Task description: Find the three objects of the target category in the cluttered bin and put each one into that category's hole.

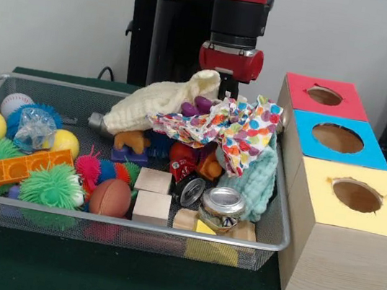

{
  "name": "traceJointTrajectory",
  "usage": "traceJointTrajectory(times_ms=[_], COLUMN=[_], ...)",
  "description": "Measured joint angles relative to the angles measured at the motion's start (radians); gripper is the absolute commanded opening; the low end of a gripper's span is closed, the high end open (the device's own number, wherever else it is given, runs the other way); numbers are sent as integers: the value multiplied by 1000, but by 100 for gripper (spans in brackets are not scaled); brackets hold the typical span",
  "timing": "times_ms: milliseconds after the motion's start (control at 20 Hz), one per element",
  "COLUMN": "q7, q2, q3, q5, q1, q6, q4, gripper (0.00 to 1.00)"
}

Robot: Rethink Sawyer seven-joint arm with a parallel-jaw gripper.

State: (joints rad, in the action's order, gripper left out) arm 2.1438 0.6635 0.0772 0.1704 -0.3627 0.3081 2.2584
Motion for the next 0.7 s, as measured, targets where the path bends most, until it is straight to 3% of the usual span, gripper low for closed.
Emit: traceJointTrajectory(times_ms=[50, 350, 700], q7=[0, 0, 0], q2=[0, 27, 158], q3=[-2, -2, 59], q5=[0, 15, 30], q1=[2, 2, -54], q6=[2, -31, -244], q4=[0, 1, 7], gripper=[100, 100, 100])
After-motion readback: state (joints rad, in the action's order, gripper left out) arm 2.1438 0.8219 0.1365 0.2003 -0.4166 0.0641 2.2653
